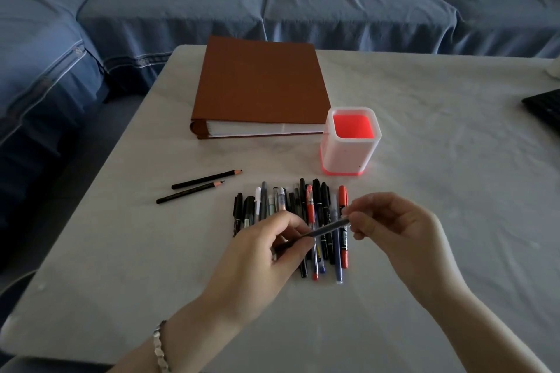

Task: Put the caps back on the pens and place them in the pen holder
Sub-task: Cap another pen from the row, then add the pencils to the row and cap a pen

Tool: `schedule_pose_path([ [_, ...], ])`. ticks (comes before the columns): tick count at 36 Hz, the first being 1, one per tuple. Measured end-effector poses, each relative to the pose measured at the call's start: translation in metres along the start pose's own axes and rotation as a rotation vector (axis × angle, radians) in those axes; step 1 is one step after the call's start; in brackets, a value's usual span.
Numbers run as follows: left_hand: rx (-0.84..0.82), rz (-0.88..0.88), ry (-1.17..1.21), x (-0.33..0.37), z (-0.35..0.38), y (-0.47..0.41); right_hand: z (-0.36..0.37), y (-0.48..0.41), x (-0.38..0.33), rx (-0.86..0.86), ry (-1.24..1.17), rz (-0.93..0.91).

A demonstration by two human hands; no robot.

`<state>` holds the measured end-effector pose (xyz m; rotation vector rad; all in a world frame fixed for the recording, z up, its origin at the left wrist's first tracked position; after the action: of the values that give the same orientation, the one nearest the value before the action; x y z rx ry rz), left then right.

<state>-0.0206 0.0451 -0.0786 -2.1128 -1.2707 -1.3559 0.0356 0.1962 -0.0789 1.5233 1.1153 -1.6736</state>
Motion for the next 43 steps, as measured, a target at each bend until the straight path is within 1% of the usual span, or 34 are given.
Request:
schedule_pose_path([
  [5, -0.018, 0.039, -0.022, 0.003, -0.001, 0.002, 0.004, 0.001, -0.002, -0.053, 0.044, -0.017],
  [7, -0.028, 0.018, 0.012, -0.001, -0.001, 0.000, 0.004, 0.001, -0.004, -0.056, 0.052, -0.030],
  [10, -0.065, -0.077, 0.116, -0.006, 0.001, -0.006, 0.005, 0.001, -0.007, -0.054, 0.043, -0.054],
  [15, -0.295, -0.379, 0.452, -0.027, 0.014, -0.008, 0.013, 0.001, -0.010, -0.121, 0.090, -0.097],
  [17, -0.290, -0.417, 0.496, -0.032, 0.015, -0.006, 0.016, 0.000, -0.004, -0.125, 0.105, -0.088],
  [19, -0.218, -0.388, 0.498, -0.032, 0.012, -0.008, 0.016, -0.001, 0.006, -0.063, 0.040, -0.039],
  [22, -0.127, -0.288, 0.444, -0.028, 0.008, -0.013, 0.026, 0.003, 0.027, 0.020, -0.166, 0.116],
  [24, -0.091, -0.243, 0.414, -0.031, 0.004, -0.017, 0.038, 0.005, 0.036, 0.012, -0.192, 0.170],
  [26, -0.046, -0.208, 0.307, -0.040, -0.002, -0.022, 0.045, 0.004, 0.039, 0.005, -0.168, 0.182],
  [28, 0.032, -0.193, 0.148, -0.058, -0.015, -0.029, 0.041, -0.002, 0.043, 0.020, -0.082, 0.165],
  [29, 0.102, -0.187, 0.061, -0.069, -0.026, -0.033, 0.036, -0.004, 0.046, 0.027, -0.027, 0.156],
  [32, 0.419, -0.197, -0.207, -0.104, -0.077, -0.042, 0.016, -0.012, 0.062, 0.024, 0.183, 0.152],
  [34, 0.556, -0.254, -0.335, -0.127, -0.103, -0.047, 0.009, -0.017, 0.075, -0.031, 0.371, 0.156],
  [36, 0.588, -0.312, -0.439, -0.144, -0.115, -0.052, 0.005, -0.021, 0.084, -0.063, 0.528, 0.153],
  [38, 0.579, -0.365, -0.534, -0.155, -0.117, -0.056, 0.005, -0.024, 0.090, -0.088, 0.624, 0.145],
  [41, 0.547, -0.399, -0.643, -0.161, -0.113, -0.060, 0.014, -0.026, 0.096, -0.156, 0.721, 0.142],
  [43, 0.531, -0.413, -0.699, -0.162, -0.110, -0.062, 0.021, -0.025, 0.096, -0.190, 0.737, 0.143],
])
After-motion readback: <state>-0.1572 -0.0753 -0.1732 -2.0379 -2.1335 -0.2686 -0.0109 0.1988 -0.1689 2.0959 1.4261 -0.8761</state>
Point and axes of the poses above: each hand's wrist, its own y-axis away from the middle knuckle, its own z-axis out of the palm, x = y × z, the point moved 9 cm from there along -y, towards the middle knuckle, and after that the axes turned 14 degrees about -z, right-handed, at the moved point
